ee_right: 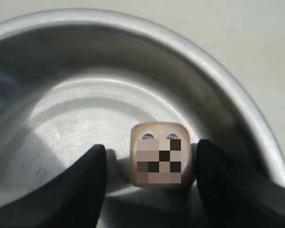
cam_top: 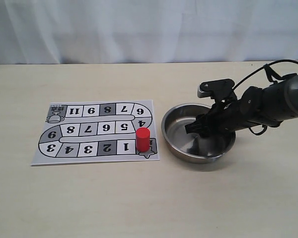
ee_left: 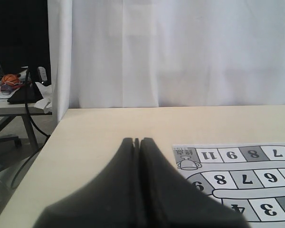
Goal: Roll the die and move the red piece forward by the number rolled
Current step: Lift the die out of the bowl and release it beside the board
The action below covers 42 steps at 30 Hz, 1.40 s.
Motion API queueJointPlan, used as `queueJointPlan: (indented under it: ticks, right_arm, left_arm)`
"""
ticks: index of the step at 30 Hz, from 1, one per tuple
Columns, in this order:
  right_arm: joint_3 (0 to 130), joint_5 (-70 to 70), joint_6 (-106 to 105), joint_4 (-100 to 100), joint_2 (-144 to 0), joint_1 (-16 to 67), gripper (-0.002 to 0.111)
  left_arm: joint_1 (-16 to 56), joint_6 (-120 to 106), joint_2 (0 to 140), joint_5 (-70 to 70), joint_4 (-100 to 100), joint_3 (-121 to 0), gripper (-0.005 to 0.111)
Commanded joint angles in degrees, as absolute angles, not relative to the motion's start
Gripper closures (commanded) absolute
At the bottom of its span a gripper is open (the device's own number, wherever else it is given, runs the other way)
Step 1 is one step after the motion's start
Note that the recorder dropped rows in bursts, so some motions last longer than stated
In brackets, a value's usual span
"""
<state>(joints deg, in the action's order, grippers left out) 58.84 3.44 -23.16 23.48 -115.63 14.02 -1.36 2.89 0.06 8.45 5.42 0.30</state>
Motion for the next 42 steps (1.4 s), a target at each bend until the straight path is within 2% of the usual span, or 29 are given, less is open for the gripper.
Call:
queueJointPlan:
  ticks: [1, 8, 19, 25, 31, 42]
  right_arm:
    - [59.13, 2.96, -23.14, 23.60, -115.64, 14.08, 0.063]
    - [59.22, 2.96, -23.14, 23.60, -115.09, 14.08, 0.103]
    - [59.36, 3.73, -23.14, 23.60, -107.56, 14.08, 0.104]
    - [68.62, 20.16, -20.68, 23.50, -107.12, 10.28, 0.104]
    - [78.71, 26.87, -17.03, 21.52, -110.35, 4.44, 0.104]
    - [82.65, 21.42, -17.56, 14.30, -119.92, 1.47, 0.104]
  left_arm:
    - [-1.36, 3.03, 0.00, 8.26, 5.32, 0.00, 0.107]
    - [-1.36, 3.03, 0.00, 8.26, 5.32, 0.00, 0.107]
    - [-1.36, 3.03, 0.00, 8.11, 5.32, 0.00, 0.107]
    - [-1.36, 3.03, 0.00, 8.11, 5.32, 0.00, 0.107]
    - [-1.36, 3.03, 0.00, 8.11, 5.32, 0.00, 0.107]
    - [-1.36, 3.03, 0.00, 8.23, 5.32, 0.00, 0.107]
